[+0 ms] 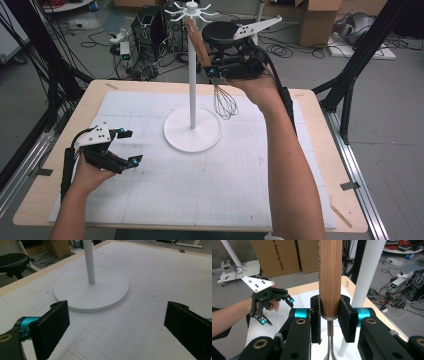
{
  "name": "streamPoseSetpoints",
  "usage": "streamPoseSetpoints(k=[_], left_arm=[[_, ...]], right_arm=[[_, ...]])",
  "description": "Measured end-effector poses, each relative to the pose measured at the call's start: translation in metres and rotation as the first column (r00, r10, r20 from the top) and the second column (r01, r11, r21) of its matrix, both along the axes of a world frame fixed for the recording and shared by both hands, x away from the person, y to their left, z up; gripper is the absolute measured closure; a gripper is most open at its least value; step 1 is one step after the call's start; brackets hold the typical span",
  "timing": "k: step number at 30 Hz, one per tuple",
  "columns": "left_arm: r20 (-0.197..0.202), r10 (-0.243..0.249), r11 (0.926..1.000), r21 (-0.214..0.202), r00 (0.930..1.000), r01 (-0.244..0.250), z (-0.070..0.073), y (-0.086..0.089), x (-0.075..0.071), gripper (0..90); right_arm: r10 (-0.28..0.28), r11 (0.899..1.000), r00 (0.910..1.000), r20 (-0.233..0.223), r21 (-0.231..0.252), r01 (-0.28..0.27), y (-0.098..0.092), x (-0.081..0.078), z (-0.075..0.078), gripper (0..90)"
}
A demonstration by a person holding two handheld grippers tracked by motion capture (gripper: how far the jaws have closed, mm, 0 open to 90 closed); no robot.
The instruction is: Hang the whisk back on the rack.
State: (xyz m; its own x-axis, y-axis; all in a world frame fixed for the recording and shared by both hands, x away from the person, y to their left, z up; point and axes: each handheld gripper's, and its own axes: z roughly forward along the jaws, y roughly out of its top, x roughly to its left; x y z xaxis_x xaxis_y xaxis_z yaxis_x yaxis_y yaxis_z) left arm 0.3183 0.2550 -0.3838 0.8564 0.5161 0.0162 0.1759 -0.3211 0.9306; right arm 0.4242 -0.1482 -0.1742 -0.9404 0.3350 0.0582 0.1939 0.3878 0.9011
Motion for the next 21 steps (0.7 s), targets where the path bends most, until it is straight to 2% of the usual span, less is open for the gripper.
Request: streamPoseSetpoints(k=[5, 11, 16, 21], left_arm=[[-0.003, 0.0, 1.0, -0.002, 1.0, 0.0, 0.0, 0.001, -0.001, 6.9], [-0.008, 0.005, 0.9999, -0.01, 1.0, -0.005, -0.001, 0.003, 0.0, 6.9], [-0.009, 0.005, 1.0, 0.001, 1.0, -0.005, -0.002, 0.002, 0.0, 6.9], [-0.007, 0.005, 1.0, -0.001, 1.0, -0.005, -0.001, 0.002, -0.001, 6.9]], right_arm=[[-0.013, 1.0, 0.9993, -0.034, 0.01, 0.013, 0.001, 0.008, -0.004, 73.5], [-0.016, 1.0, 0.9994, -0.031, 0.018, 0.017, 0.001, 0.013, -0.006, 73.4], [-0.014, 1.0, 0.9991, -0.041, 0.017, 0.015, 0.003, 0.014, -0.007, 72.8], [-0.022, 1.0, 0.9991, -0.037, 0.003, 0.022, 0.005, 0.013, -0.008, 70.9]])
